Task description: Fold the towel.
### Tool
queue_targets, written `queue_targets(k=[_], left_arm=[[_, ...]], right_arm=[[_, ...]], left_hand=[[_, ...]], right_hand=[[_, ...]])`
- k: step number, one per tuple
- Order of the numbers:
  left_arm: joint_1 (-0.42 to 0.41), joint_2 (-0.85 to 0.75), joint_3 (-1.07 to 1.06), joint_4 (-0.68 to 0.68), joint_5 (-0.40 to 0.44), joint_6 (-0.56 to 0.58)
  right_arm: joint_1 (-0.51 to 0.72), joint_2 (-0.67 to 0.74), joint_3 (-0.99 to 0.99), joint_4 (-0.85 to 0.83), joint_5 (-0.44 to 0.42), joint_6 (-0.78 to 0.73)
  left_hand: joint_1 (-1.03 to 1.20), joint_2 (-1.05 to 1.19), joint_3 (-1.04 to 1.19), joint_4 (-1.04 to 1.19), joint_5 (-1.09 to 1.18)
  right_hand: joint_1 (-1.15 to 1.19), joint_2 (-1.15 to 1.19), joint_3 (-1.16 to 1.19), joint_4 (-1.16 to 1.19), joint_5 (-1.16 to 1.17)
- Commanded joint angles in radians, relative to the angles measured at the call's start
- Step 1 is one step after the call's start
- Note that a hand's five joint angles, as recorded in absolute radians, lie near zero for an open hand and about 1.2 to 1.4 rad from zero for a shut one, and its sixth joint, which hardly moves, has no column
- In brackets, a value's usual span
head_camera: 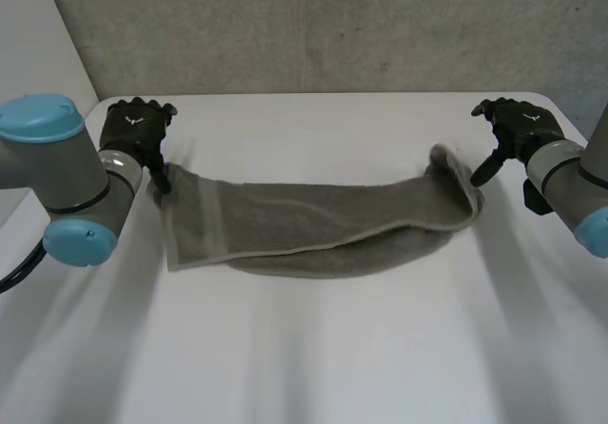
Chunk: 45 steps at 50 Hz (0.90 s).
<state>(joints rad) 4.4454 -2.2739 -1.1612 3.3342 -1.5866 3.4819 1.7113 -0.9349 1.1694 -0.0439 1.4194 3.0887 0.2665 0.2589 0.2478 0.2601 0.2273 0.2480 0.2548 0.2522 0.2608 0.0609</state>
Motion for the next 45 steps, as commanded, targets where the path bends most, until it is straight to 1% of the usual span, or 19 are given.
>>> queue_targets(k=[1, 3, 6, 8, 9, 11, 12, 14, 15, 17, 20, 22, 23, 25, 26, 28, 31, 36, 45], left_arm=[[-0.006, 0.116, -0.129, 0.002, 0.013, 0.046], [-0.012, 0.171, -0.176, 0.002, 0.014, 0.048], [-0.012, 0.232, -0.239, -0.004, 0.017, 0.049], [-0.014, 0.259, -0.274, -0.004, 0.019, 0.051], [-0.014, 0.26, -0.275, -0.004, 0.019, 0.051], [-0.015, 0.315, -0.345, -0.01, 0.046, 0.052], [-0.015, 0.315, -0.345, -0.01, 0.046, 0.052], [-0.018, 0.379, -0.426, -0.013, 0.095, 0.055], [-0.018, 0.379, -0.426, -0.013, 0.096, 0.055], [-0.021, 0.43, -0.509, -0.012, 0.137, 0.071], [-0.025, 0.445, -0.543, -0.009, 0.149, 0.082], [-0.028, 0.45, -0.589, -0.004, 0.155, 0.107], [-0.028, 0.45, -0.589, -0.004, 0.155, 0.108], [-0.025, 0.439, -0.607, -0.004, 0.157, 0.14], [-0.025, 0.439, -0.607, -0.004, 0.157, 0.14], [-0.02, 0.413, -0.614, -0.004, 0.158, 0.172], [-0.018, 0.393, -0.615, -0.004, 0.158, 0.189], [-0.018, 0.335, -0.617, -0.002, 0.162, 0.247], [-0.015, 0.274, -0.611, 0.034, 0.16, 0.255]], right_arm=[[-0.007, -0.073, 0.081, -0.005, -0.011, -0.17], [-0.01, -0.102, 0.099, -0.004, -0.031, -0.246], [-0.01, -0.116, 0.104, 0.001, -0.051, -0.283], [-0.012, -0.128, 0.114, 0.006, -0.101, -0.358], [-0.012, -0.128, 0.115, 0.006, -0.102, -0.358], [-0.006, -0.139, 0.116, 0.006, -0.148, -0.448], [-0.005, -0.139, 0.116, 0.006, -0.148, -0.449], [-0.005, -0.15, 0.128, 0.004, -0.181, -0.554], [-0.005, -0.15, 0.128, 0.004, -0.181, -0.555], [-0.004, -0.148, 0.147, -0.007, -0.221, -0.678], [-0.004, -0.148, 0.154, -0.007, -0.25, -0.743], [-0.001, -0.147, 0.168, -0.005, -0.307, -0.867], [-0.001, -0.147, 0.168, -0.005, -0.307, -0.867], [0.001, -0.134, 0.168, -0.002, -0.352, -0.97], [0.001, -0.134, 0.168, -0.002, -0.352, -0.97], [0.004, -0.089, 0.164, -0.002, -0.352, -1.065], [0.008, -0.058, 0.156, -0.002, -0.349, -1.11], [0.065, 0.016, 0.128, -0.007, -0.349, -1.263], [0.076, 0.096, 0.088, -0.021, -0.347, -1.323]], left_hand=[[-0.092, -0.084, -0.073, -0.086, -0.227], [-0.082, -0.075, -0.064, -0.076, -0.218], [-0.056, -0.048, -0.037, -0.05, -0.191], [-0.044, -0.037, -0.026, -0.038, -0.18], [-0.044, -0.037, -0.026, -0.038, -0.18], [-0.029, -0.022, -0.011, -0.023, -0.165], [-0.029, -0.022, -0.011, -0.023, -0.165], [-0.027, -0.019, -0.008, -0.02, -0.162], [-0.027, -0.019, -0.008, -0.02, -0.162], [-0.027, -0.019, -0.008, -0.02, -0.162], [-0.027, -0.019, -0.008, -0.02, -0.162], [-0.027, -0.019, -0.008, -0.02, -0.162], [-0.027, -0.019, -0.008, -0.02, -0.162], [-0.029, -0.022, -0.011, -0.023, -0.165], [-0.029, -0.022, -0.011, -0.023, -0.165], [-0.032, -0.025, -0.014, -0.026, -0.168], [-0.035, -0.028, -0.017, -0.029, -0.171], [-0.047, -0.039, -0.028, -0.041, -0.182], [-0.032, -0.025, -0.014, -0.026, -0.168]], right_hand=[[-0.073, -0.08, -0.078, -0.086, -0.061], [-0.073, -0.08, -0.078, -0.086, -0.061], [-0.073, -0.08, -0.078, -0.086, -0.061], [-0.073, -0.08, -0.078, -0.086, -0.061], [-0.073, -0.08, -0.078, -0.086, -0.061], [-0.073, -0.08, -0.078, -0.086, -0.061], [-0.073, -0.08, -0.078, -0.086, -0.061], [-0.073, -0.08, -0.078, -0.086, -0.061], [-0.073, -0.08, -0.078, -0.086, -0.061], [-0.073, -0.08, -0.078, -0.086, -0.061], [-0.072, -0.079, -0.076, -0.085, -0.059], [-0.073, -0.08, -0.078, -0.086, -0.061], [-0.073, -0.08, -0.078, -0.086, -0.061], [-0.073, -0.08, -0.078, -0.086, -0.061], [-0.073, -0.08, -0.078, -0.086, -0.061], [-0.073, -0.08, -0.078, -0.086, -0.061], [-0.072, -0.079, -0.076, -0.085, -0.059], [-0.052, -0.058, -0.056, -0.064, -0.039], [0.089, 0.083, 0.085, 0.077, 0.102]])
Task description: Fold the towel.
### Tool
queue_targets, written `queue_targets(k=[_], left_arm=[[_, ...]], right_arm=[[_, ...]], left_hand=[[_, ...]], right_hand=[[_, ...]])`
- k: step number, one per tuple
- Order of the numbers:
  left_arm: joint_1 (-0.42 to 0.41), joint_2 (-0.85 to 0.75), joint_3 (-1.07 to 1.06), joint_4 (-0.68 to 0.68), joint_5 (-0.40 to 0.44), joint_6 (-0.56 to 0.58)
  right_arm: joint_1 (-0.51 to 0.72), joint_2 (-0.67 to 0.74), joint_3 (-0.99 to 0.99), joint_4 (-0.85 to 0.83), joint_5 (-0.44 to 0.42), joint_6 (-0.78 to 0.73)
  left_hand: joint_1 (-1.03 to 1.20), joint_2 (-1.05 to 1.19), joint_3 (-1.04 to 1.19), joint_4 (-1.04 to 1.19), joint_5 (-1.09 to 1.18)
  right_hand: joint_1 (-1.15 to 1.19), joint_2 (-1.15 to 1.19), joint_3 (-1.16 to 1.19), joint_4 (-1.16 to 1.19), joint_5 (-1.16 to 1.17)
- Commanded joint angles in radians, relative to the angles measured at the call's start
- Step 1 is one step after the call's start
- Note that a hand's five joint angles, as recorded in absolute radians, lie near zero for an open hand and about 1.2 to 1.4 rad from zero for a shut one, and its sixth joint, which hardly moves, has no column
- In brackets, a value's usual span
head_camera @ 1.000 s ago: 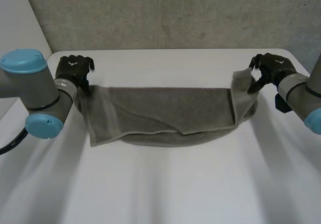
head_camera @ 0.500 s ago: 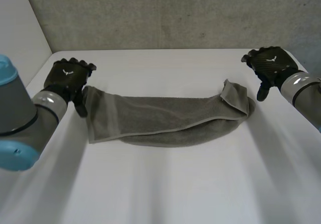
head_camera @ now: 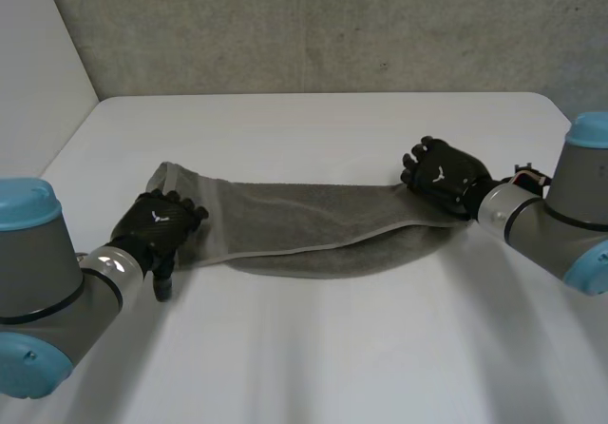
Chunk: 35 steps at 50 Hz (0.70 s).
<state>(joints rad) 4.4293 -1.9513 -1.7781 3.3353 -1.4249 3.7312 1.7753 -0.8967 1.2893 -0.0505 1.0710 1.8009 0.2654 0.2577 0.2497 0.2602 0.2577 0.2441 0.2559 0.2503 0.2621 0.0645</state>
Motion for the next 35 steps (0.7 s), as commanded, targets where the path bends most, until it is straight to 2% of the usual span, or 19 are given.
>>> queue_targets(k=[1, 3, 5, 6, 7, 8, 10, 22, 24, 27, 29, 35], left_arm=[[-0.001, -0.06, 0.009, 0.049, -0.003, 0.007], [-0.001, -0.069, 0.011, 0.062, -0.003, 0.009], [-0.001, -0.083, 0.017, 0.085, -0.003, 0.012], [-0.001, -0.083, 0.017, 0.086, -0.003, 0.012], [0.001, -0.089, 0.02, 0.093, -0.003, 0.015], [0.001, -0.089, 0.02, 0.093, -0.003, 0.015], [0.001, -0.098, 0.031, 0.098, -0.003, 0.016], [-0.002, -0.104, 0.043, 0.099, -0.003, 0.018], [-0.004, -0.112, 0.051, 0.099, -0.003, 0.019], [-0.004, -0.121, 0.057, 0.099, -0.003, 0.019], [-0.004, -0.136, 0.069, 0.099, -0.003, 0.019], [-0.005, -0.158, 0.092, 0.099, -0.003, 0.019]], right_arm=[[0.013, 0.065, -0.036, -0.029, 0.001, -0.037], [0.013, 0.074, -0.041, -0.051, 0.003, -0.037], [0.015, 0.091, -0.044, -0.103, 0.013, -0.037], [0.015, 0.091, -0.044, -0.103, 0.013, -0.037], [0.015, 0.094, -0.044, -0.132, 0.029, -0.037], [0.015, 0.094, -0.044, -0.132, 0.029, -0.037], [0.022, 0.093, -0.044, -0.179, 0.072, -0.035], [0.018, 0.068, -0.025, -0.255, 0.179, 0.029], [0.013, 0.044, -0.022, -0.256, 0.239, 0.102], [0.01, 0.035, -0.021, -0.258, 0.264, 0.156], [0.0, 0.024, -0.016, -0.256, 0.3, 0.269], [0.0, 0.001, 0.002, -0.252, 0.328, 0.407]], left_hand=[[-0.028, -0.021, -0.013, -0.023, -0.195], [-0.025, -0.018, -0.01, -0.02, -0.192], [-0.011, -0.003, 0.005, -0.006, -0.178], [-0.011, -0.003, 0.005, -0.006, -0.178], [-0.005, 0.003, 0.011, 0.0, -0.172], [-0.005, 0.003, 0.011, 0.0, -0.172], [0.01, 0.017, 0.025, 0.015, -0.157], [0.054, 0.062, 0.07, 0.059, -0.113], [0.077, 0.085, 0.093, 0.082, -0.09], [0.08, 0.088, 0.096, 0.085, -0.087], [0.106, 0.114, 0.122, 0.112, -0.06], [0.136, 0.144, 0.152, 0.141, -0.031]], right_hand=[[0.154, 0.143, 0.148, 0.136, 0.159], [0.246, 0.234, 0.24, 0.228, 0.251], [0.491, 0.479, 0.485, 0.473, 0.496], [0.493, 0.481, 0.486, 0.475, 0.498], [0.716, 0.705, 0.71, 0.698, 0.722], [0.719, 0.707, 0.712, 0.701, 0.724], [1.104, 1.093, 1.098, 1.086, 1.109], [1.152, 1.14, 1.146, 1.134, 1.157], [1.152, 1.14, 1.146, 1.134, 1.157], [1.152, 1.14, 1.146, 1.134, 1.157], [1.152, 1.14, 1.146, 1.134, 1.157], [1.152, 1.14, 1.146, 1.134, 1.157]])
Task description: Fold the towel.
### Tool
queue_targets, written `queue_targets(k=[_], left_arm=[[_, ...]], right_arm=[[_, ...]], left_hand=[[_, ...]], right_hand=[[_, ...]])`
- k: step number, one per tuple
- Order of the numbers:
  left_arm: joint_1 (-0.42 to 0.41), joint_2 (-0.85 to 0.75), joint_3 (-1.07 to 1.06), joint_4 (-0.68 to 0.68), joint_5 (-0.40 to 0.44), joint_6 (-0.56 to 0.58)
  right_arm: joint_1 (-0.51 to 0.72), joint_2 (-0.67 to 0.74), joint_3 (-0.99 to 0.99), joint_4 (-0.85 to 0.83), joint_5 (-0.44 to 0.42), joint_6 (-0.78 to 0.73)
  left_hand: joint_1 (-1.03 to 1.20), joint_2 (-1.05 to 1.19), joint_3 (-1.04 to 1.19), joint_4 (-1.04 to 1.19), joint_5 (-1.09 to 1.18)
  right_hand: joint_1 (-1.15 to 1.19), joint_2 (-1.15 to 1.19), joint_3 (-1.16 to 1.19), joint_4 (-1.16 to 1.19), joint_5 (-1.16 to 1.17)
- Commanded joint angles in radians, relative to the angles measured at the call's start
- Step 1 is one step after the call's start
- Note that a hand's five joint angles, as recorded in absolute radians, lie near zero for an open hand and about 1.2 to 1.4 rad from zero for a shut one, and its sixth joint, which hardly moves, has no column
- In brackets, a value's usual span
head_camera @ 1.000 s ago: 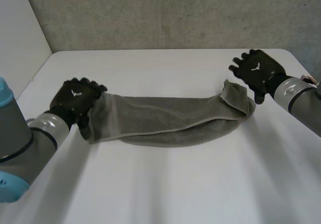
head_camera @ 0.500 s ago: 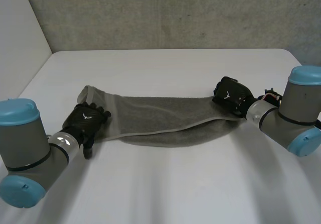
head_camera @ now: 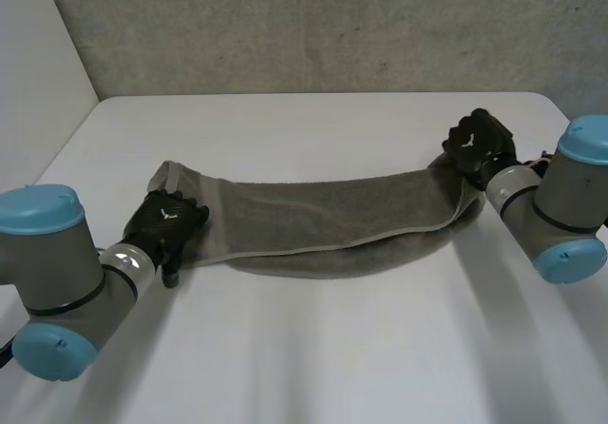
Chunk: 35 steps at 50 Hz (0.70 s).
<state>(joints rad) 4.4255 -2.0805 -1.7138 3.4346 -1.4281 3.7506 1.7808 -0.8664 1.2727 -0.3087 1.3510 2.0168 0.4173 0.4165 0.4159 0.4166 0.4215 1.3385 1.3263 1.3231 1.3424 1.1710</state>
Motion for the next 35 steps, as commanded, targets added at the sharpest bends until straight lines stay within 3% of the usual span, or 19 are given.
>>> queue_targets(k=[1, 9, 27, 35], left_arm=[[-0.002, -0.035, 0.037, 0.0, 0.002, 0.0], [-0.008, -0.076, 0.092, -0.003, -0.002, 0.0], [-0.028, -0.127, 0.195, -0.012, -0.005, -0.008], [-0.038, -0.165, 0.214, -0.014, -0.005, -0.005]], right_arm=[[-0.006, -0.039, 0.03, 0.01, 0.049, 0.221], [-0.018, -0.06, 0.085, 0.011, 0.049, 0.252], [-0.018, -0.079, 0.123, 0.01, 0.051, 0.258], [-0.018, -0.089, 0.123, 0.011, 0.053, 0.267]], left_hand=[[-0.004, -0.003, -0.003, -0.004, -0.183], [0.081, 0.082, 0.082, 0.082, -0.098], [0.509, 0.51, 0.511, 0.51, 0.33], [0.51, 0.511, 0.511, 0.511, 0.331]], right_hand=[[0.058, 0.07, 0.073, 0.054, 0.051], [0.058, 0.07, 0.073, 0.054, 0.051], [0.058, 0.07, 0.073, 0.054, 0.051], [0.058, 0.07, 0.073, 0.054, 0.051]])
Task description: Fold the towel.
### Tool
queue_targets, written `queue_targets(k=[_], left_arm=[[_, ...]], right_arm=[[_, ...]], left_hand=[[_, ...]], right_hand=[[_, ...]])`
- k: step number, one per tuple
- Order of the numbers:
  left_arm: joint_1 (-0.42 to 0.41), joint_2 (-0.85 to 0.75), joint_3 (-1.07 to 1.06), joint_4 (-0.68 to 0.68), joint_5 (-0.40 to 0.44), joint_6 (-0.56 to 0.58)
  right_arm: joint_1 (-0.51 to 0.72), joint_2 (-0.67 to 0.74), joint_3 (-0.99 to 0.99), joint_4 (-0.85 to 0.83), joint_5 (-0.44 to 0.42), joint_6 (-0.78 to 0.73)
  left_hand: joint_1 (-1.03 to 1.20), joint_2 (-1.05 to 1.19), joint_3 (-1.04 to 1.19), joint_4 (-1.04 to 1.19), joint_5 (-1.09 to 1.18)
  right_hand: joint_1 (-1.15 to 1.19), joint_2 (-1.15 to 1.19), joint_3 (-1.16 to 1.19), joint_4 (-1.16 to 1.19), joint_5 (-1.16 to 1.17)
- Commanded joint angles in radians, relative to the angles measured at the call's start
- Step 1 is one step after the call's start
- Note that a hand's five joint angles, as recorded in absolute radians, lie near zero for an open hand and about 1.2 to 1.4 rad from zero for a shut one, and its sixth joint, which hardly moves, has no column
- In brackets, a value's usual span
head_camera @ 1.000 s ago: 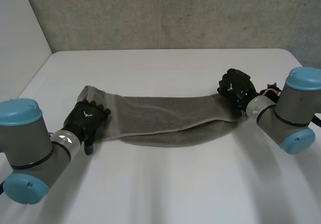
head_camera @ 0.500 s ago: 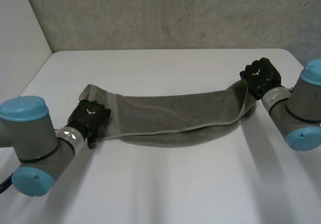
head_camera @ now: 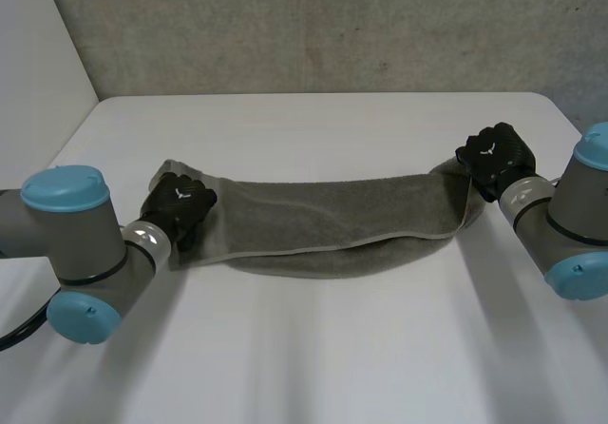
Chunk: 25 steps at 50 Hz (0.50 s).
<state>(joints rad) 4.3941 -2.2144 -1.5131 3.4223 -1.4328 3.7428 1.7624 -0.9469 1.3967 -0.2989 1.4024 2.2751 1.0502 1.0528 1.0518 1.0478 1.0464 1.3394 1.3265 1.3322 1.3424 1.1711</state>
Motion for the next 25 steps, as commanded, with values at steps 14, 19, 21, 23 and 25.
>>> queue_targets(k=[14, 19, 21, 23, 25], left_arm=[[-0.022, -0.01, 0.01, -0.034, -0.003, 0.0], [-0.024, 0.03, 0.002, -0.075, 0.0, -0.004], [-0.024, 0.036, 0.002, -0.078, 0.0, -0.004], [-0.027, 0.041, 0.002, -0.078, 0.0, -0.006], [-0.03, 0.041, 0.002, -0.078, 0.0, -0.006]], right_arm=[[-0.001, -0.009, -0.002, 0.001, 0.006, 0.023], [-0.001, -0.007, -0.002, 0.001, 0.007, 0.021], [-0.001, -0.007, -0.002, 0.001, 0.006, 0.021], [-0.001, -0.007, -0.002, 0.003, 0.006, 0.021], [-0.001, -0.006, -0.002, 0.001, 0.006, 0.021]], left_hand=[[-0.487, -0.49, -0.489, -0.485, -0.658], [-0.508, -0.51, -0.509, -0.505, -0.679], [-0.508, -0.51, -0.509, -0.505, -0.679], [-0.508, -0.51, -0.509, -0.505, -0.679], [-0.505, -0.508, -0.507, -0.503, -0.676]], right_hand=[[0.057, 0.07, 0.064, 0.054, 0.051], [0.057, 0.07, 0.064, 0.054, 0.051], [0.057, 0.07, 0.064, 0.054, 0.051], [0.057, 0.07, 0.064, 0.054, 0.051], [0.057, 0.07, 0.064, 0.054, 0.051]])
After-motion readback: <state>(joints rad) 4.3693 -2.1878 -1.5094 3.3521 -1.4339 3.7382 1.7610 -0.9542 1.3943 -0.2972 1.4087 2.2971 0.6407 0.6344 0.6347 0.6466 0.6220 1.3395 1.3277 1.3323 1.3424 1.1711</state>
